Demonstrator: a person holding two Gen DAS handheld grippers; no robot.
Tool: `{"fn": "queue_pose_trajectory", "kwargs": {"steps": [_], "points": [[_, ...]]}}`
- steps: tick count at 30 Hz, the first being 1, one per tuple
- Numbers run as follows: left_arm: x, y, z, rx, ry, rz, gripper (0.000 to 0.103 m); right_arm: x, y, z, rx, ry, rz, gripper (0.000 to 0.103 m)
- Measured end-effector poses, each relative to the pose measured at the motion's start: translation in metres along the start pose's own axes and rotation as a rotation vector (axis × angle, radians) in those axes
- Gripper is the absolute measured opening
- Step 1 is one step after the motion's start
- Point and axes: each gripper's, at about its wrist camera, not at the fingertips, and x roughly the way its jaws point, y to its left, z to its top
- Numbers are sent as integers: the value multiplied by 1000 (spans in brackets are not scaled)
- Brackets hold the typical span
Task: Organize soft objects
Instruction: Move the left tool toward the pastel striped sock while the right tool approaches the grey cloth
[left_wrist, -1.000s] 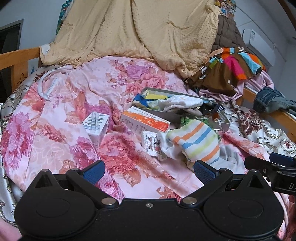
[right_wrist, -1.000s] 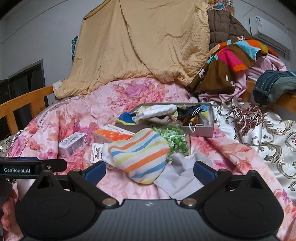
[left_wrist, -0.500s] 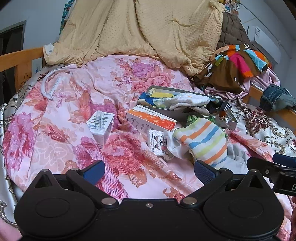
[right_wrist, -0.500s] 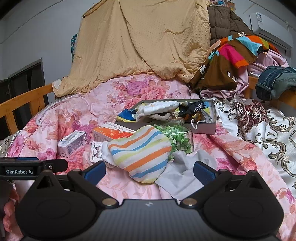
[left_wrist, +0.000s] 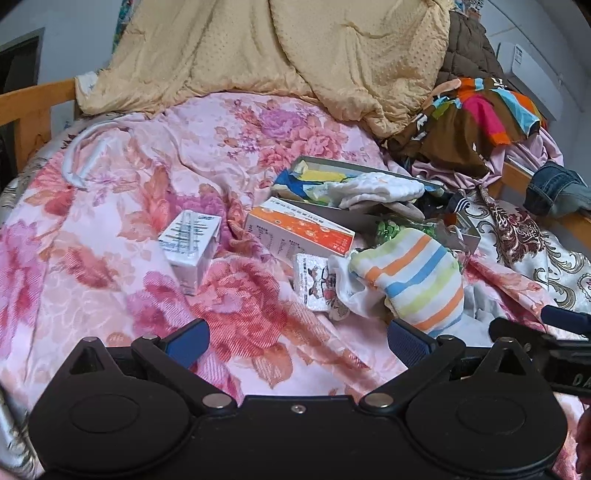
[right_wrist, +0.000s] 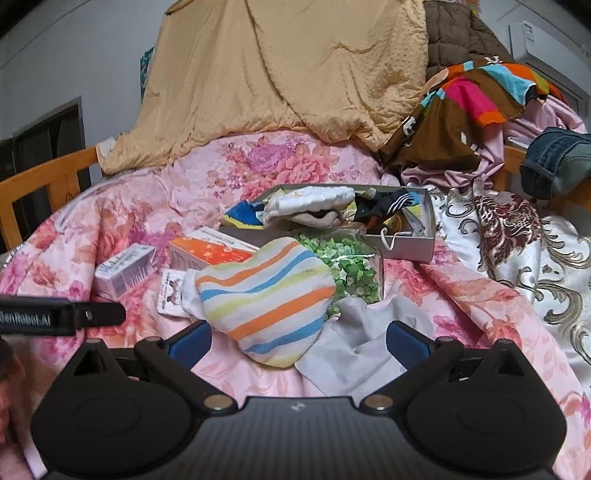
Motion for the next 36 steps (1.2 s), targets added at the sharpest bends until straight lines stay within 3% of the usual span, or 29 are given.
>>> {"fn": "queue_pose_trajectory", "kwargs": {"steps": [11,18,23,30,36], "points": [[40,5,35,81,15,-117,102,33,-4,3,-98,15,15,103],[53,3,37,90,-26,-185,102,43,-12,3,-107,45,-82,103],[55,-7,33,127,-40,-244,102,53,-24,1,-79,115,-135,103],[67,-24,21,220,2,-324,102,63,-40,4,-54,189,-106,103],[72,-35,17,300,-29,-358,102,72,-46,4,-108,252,-72,103]]}}
